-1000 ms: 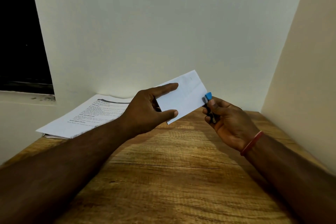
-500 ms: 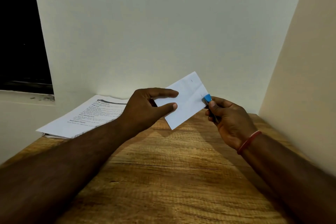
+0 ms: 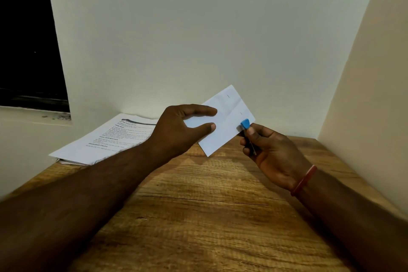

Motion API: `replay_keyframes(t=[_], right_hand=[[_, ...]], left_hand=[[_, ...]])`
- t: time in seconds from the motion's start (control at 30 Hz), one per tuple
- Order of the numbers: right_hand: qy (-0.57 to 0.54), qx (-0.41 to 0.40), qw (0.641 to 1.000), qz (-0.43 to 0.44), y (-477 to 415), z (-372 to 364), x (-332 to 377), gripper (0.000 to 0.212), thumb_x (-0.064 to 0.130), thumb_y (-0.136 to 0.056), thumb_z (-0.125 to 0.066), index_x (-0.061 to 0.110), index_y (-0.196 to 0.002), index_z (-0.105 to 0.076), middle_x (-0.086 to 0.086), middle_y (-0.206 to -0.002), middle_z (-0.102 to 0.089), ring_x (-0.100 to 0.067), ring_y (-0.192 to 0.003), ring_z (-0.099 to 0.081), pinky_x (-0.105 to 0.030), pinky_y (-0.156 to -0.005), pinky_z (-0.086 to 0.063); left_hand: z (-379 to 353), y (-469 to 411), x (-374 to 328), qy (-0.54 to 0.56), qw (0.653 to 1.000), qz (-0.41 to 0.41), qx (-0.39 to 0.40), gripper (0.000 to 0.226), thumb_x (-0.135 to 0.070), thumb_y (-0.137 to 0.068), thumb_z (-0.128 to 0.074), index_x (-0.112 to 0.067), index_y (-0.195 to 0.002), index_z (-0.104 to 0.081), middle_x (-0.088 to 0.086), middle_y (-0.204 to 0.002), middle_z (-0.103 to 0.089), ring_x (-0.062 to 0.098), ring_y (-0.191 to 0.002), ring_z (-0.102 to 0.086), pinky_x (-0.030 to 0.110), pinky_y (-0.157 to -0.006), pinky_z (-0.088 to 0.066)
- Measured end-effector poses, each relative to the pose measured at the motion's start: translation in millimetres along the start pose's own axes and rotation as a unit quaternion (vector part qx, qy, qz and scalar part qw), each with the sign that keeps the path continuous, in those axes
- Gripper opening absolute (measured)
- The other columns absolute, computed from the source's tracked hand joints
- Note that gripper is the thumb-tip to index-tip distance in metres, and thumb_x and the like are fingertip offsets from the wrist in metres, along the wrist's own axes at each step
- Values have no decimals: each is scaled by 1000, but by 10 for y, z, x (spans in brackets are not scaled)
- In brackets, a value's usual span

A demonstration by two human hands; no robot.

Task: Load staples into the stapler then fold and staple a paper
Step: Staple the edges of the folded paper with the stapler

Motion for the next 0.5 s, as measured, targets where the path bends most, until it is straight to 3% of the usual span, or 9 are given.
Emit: replay_keyframes(t=[0.2,0.33,0.43,0.5], right_hand=[[30,2,1000,-8,45,-75,-50,55,16,-89,-78,-4,-140,-70,-12,-119,-81,-18,-94,-76,-36,-89,-60],[145,3,989,4,85,-104,-21,31,15,-98,-76,13,-129,-79,-7,-118,-86,-17,-94,-76,-35,-86,-61],[337,15,941,18,121,-131,-55,22,16,-98,-83,35,-109,-85,7,-104,-87,-7,-87,-78,-20,-72,-62],[450,50,891,34,138,-164,-98,23,22,-96,-87,43,-104,-85,18,-102,-84,1,-87,-77,-11,-70,-57]], left_hand=[[20,23,-25,-7,1000,-1,-2,30,-32,-87,-97,-41,-114,-88,-21,-124,-81,2,-107,-77,19,-81,-62],[43,19,-40,2,1000,-4,-20,30,-28,-88,-97,-39,-115,-88,-20,-126,-81,2,-113,-76,28,-92,-66],[85,-9,-33,9,999,-3,-41,31,-29,-89,-96,-41,-116,-87,-23,-124,-81,-1,-115,-75,23,-94,-64],[102,-33,-7,30,998,9,-51,32,-27,-88,-97,-42,-115,-88,-22,-122,-82,-1,-113,-76,20,-90,-63]])
Point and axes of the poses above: each hand's wrist, its own y-axis away from the middle knuckle, its own z-axis out of the back of the hand, x = y × z, the point moved 2 cm from there along -y, towards the middle knuckle
